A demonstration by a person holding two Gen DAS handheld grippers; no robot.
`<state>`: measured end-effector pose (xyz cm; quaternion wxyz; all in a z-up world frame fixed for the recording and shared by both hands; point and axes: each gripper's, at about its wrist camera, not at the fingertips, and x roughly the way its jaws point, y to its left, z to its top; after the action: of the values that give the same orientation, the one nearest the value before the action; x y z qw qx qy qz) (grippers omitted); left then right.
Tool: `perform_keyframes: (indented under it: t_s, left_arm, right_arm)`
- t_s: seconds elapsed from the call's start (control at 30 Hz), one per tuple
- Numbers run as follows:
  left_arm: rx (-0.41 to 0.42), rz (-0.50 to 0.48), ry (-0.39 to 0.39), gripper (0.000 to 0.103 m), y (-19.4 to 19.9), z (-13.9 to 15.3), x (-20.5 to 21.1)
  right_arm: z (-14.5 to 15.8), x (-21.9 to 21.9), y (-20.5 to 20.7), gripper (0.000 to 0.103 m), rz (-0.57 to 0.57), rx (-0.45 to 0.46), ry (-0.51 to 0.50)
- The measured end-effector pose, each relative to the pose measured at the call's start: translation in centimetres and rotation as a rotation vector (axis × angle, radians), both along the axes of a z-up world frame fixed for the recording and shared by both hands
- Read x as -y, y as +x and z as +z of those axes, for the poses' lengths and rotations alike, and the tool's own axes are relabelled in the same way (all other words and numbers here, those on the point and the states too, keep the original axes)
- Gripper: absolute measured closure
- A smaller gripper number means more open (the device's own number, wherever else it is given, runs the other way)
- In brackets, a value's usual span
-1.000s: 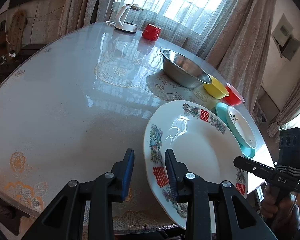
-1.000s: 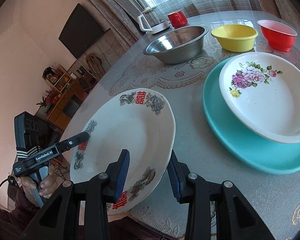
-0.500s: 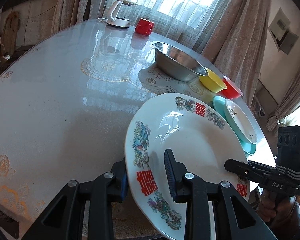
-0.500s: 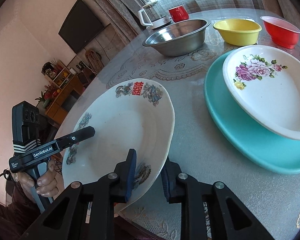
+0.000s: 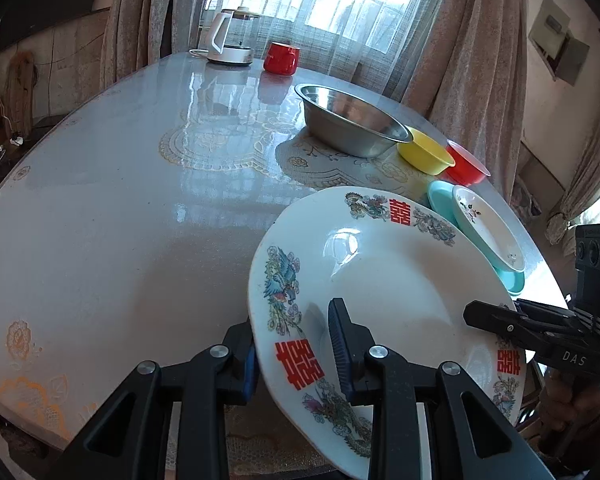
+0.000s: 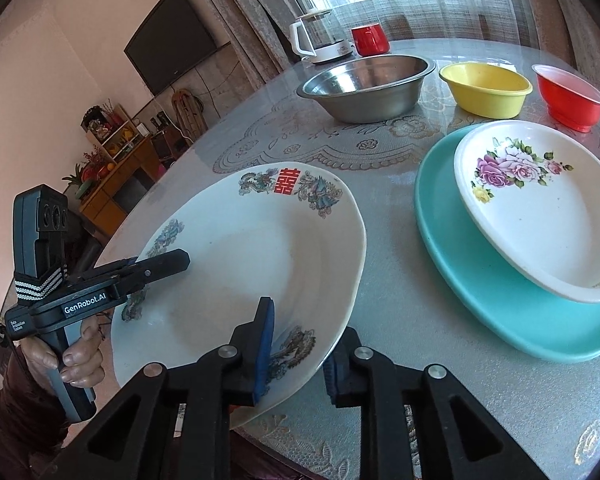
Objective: Organize plates and bowls
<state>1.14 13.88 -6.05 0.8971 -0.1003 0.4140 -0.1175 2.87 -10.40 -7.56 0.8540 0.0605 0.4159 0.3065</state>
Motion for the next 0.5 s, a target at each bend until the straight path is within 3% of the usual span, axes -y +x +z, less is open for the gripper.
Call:
perform_keyframes:
  t_s: [0.2, 0.5]
  left_arm:
    - [0.0, -0.015, 0.006, 0.073, 0.1, 0.0, 0.6]
    - [0.019, -0.024, -0.01, 0.072, 1.4, -0.2, 0.5]
  right_arm:
    - [-0.4, 0.4, 0.3, 0.08, -0.01, 0.004, -0.039]
    - [-0.7, 0.8, 0.4, 0.079, -0.025, -0.02, 0.001]
